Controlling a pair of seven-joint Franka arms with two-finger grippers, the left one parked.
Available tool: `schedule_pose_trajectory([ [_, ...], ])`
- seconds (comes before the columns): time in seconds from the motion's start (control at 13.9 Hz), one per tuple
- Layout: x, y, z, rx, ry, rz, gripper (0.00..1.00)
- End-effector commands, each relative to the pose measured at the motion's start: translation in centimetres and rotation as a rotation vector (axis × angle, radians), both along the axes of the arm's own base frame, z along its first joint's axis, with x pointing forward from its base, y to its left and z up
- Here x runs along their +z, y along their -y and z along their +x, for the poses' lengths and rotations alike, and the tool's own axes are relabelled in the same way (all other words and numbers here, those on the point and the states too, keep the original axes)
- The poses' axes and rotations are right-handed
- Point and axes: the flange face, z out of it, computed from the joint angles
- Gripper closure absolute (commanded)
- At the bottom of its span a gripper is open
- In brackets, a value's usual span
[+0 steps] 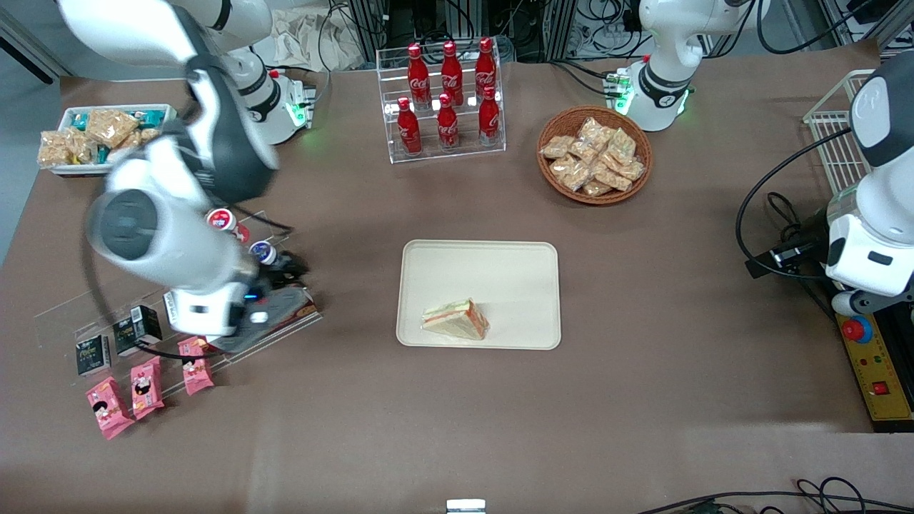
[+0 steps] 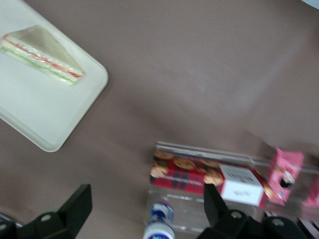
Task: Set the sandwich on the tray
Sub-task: 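Open the right gripper and withdraw it from the tray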
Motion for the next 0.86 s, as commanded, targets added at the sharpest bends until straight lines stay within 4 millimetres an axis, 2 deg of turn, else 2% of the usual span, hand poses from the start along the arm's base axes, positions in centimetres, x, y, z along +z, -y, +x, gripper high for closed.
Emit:
schedule_pose_trajectory([
  [0.0,3.8,5.4,-1.9,-0.097,-0.022,0.011,0.00],
  [0.22,6.0,13.1,-2.9,-0.212,-0.055,0.009,0.00],
  [0.43,6.0,20.3,-3.9,-0.323,-0.111,0.018,0.00],
  [0.5,6.3,22.1,-4.2,-0.353,-0.117,0.016,0.00],
  [0.58,7.2,23.4,-4.3,-0.373,-0.108,0.011,0.00],
  [0.79,7.4,24.4,-4.8,-0.399,-0.125,0.012,0.00],
])
